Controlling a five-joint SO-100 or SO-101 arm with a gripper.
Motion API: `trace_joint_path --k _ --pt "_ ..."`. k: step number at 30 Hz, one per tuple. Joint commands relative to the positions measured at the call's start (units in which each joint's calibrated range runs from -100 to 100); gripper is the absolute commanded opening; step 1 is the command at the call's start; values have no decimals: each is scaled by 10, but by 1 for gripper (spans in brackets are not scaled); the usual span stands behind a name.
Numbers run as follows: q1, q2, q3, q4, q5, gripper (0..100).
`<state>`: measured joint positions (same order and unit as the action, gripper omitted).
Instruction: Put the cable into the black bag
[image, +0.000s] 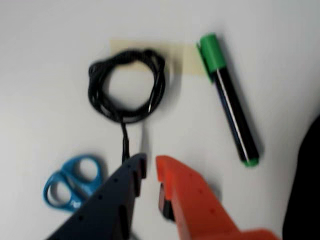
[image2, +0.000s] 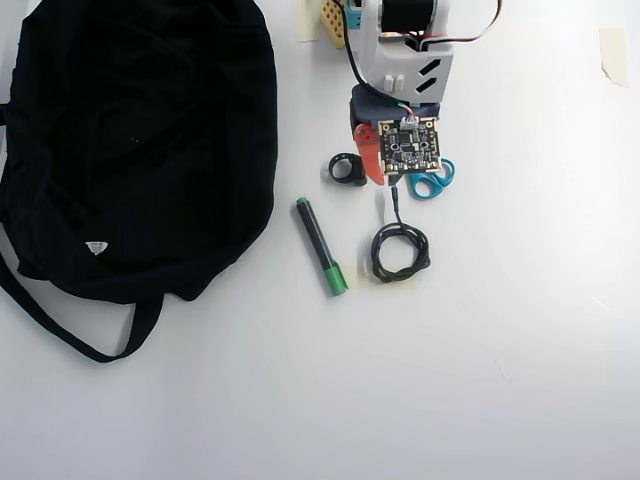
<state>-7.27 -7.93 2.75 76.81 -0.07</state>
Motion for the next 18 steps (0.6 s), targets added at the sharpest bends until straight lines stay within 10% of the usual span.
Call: trace_joint_path --k 1,18 --pt "-4 -18 -54 73 2 2" --pt "-4 -17 -53 161 2 2"
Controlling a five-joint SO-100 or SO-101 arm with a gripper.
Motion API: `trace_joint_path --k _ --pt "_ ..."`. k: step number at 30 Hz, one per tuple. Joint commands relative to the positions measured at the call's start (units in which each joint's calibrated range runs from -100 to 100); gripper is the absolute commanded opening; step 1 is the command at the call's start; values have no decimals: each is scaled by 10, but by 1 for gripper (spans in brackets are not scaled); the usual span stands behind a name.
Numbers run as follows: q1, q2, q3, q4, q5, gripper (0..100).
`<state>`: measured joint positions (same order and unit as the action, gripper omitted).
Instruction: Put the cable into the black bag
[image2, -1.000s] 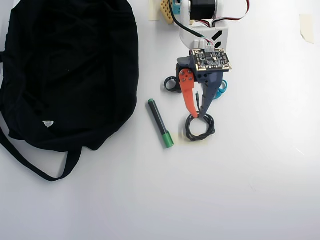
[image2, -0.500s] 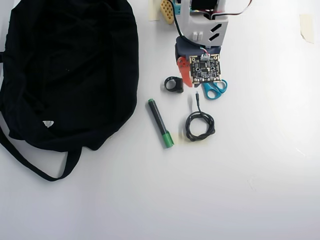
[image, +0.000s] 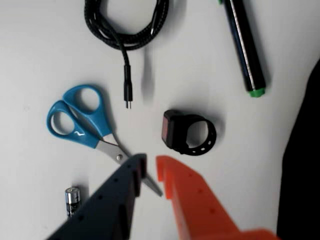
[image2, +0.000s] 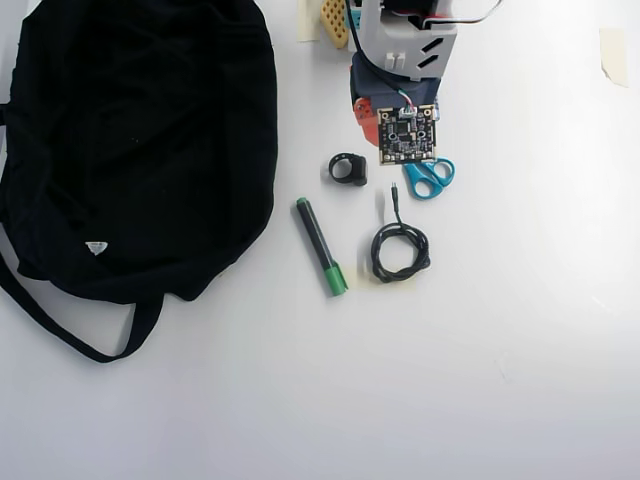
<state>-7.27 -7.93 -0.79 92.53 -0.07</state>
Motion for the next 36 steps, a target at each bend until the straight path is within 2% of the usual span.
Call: trace_joint_path --k 1,14,25,31,36 --pt "-4 -16 -17 4 3 2" --pt "-16 -4 -16 -5 -1 3" --pt "-20 34 -26 -64 -14 3" --pt "-26 65 -26 -108 -34 13" --pt "-28 99 -32 -136 -68 17"
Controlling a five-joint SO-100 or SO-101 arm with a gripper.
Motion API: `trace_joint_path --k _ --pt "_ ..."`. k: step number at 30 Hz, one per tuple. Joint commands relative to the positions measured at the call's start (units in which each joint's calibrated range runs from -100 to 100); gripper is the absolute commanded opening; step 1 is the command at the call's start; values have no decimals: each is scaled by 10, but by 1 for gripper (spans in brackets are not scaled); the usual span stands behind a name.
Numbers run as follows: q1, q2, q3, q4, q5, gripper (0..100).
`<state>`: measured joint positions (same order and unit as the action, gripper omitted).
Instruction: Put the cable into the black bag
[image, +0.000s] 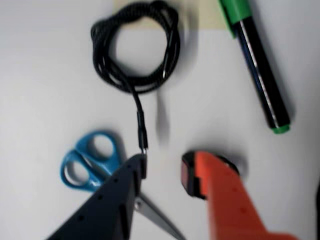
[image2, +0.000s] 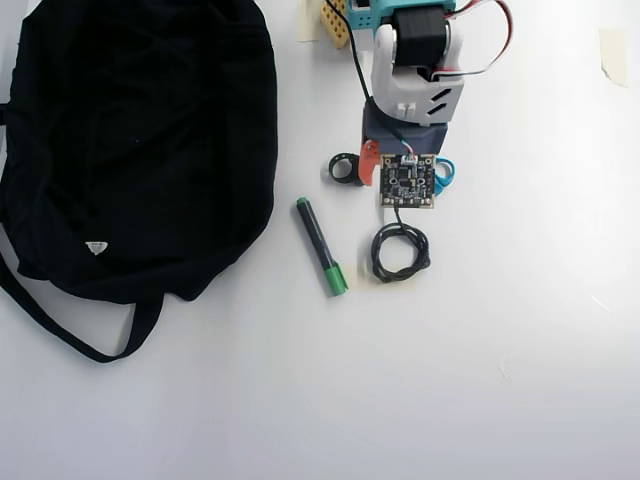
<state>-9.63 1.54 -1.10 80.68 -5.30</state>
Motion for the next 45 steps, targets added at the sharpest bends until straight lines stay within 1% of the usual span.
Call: trace_joint_path --k 1,5,8,10,19,33,45 --pt "-5 13 -37 -20 -24 18" --pt "-5 54 -81 -20 -46 21" --pt "-5 82 -106 -20 -51 23" --pt "1 101 -126 -20 -67 25" --pt "1 165 -162 -20 -104 25" --pt "-23 176 -143 -13 -93 25" --pt "-47 227 -153 -20 -96 25"
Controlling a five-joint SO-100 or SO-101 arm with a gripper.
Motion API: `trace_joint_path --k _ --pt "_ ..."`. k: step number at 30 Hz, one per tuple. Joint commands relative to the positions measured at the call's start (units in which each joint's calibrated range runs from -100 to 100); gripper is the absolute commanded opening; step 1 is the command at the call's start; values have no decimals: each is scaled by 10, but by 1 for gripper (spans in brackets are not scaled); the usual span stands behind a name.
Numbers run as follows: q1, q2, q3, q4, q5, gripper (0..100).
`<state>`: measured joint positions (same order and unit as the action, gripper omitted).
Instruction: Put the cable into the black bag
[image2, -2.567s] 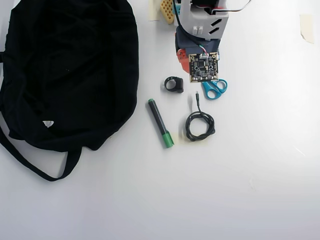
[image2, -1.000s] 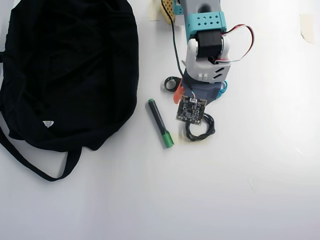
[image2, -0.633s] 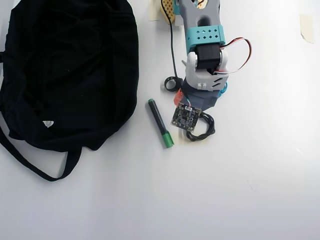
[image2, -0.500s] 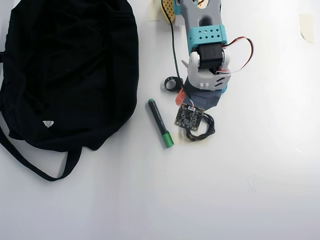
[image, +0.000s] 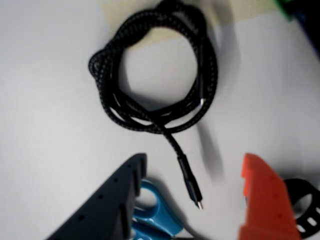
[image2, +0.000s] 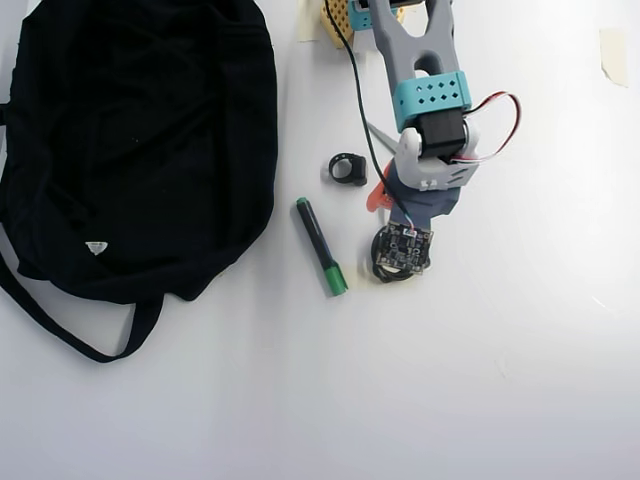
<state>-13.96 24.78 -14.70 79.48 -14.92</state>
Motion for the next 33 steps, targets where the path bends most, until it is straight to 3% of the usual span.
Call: trace_joint_path --k 1,33 --pt "-4 -5 -17 -9 1 25" --pt "10 104 -120 -26 1 28"
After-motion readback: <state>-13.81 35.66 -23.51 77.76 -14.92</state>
